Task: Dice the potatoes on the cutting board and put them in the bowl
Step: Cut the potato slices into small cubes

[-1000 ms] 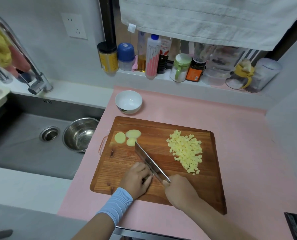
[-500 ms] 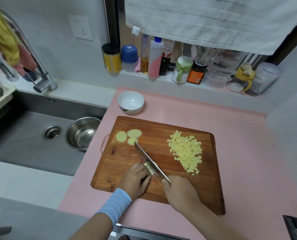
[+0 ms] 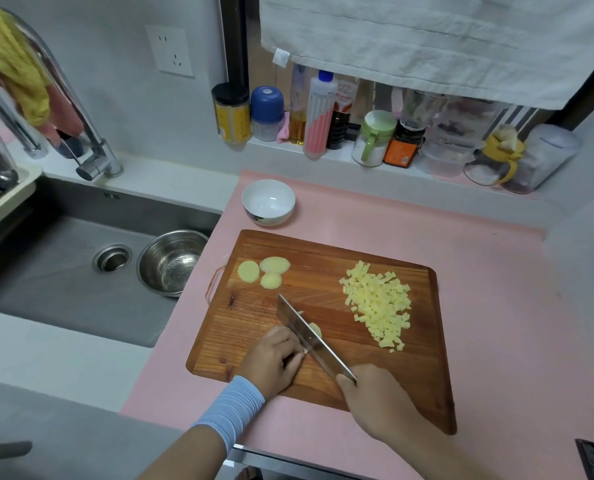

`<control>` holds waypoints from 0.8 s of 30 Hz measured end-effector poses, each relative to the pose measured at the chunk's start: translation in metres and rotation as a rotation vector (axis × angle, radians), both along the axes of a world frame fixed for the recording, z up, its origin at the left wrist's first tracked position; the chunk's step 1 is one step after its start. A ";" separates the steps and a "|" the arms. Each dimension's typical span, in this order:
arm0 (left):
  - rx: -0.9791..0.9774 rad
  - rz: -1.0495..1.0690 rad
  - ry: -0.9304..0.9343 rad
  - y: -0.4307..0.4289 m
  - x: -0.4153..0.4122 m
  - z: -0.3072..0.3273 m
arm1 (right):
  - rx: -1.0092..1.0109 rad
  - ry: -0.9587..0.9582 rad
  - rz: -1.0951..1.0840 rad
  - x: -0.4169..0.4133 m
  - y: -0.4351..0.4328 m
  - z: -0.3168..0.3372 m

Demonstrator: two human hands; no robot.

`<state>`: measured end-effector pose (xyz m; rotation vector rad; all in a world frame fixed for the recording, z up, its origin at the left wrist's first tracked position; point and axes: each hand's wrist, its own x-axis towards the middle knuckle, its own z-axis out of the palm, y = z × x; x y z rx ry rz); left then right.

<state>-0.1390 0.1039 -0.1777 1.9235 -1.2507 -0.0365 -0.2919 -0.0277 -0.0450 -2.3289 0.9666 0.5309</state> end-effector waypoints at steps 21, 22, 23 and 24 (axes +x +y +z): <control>0.040 0.020 -0.155 0.011 -0.007 -0.010 | -0.014 -0.022 0.016 0.023 0.004 -0.009; 0.040 0.012 -0.158 0.010 -0.007 -0.009 | -0.023 -0.033 0.026 0.022 0.004 -0.007; 0.038 0.006 -0.160 0.010 -0.006 -0.008 | -0.038 -0.043 0.043 0.021 0.005 -0.005; 0.035 0.004 -0.158 0.009 -0.006 -0.007 | -0.058 -0.053 0.062 0.020 0.006 -0.003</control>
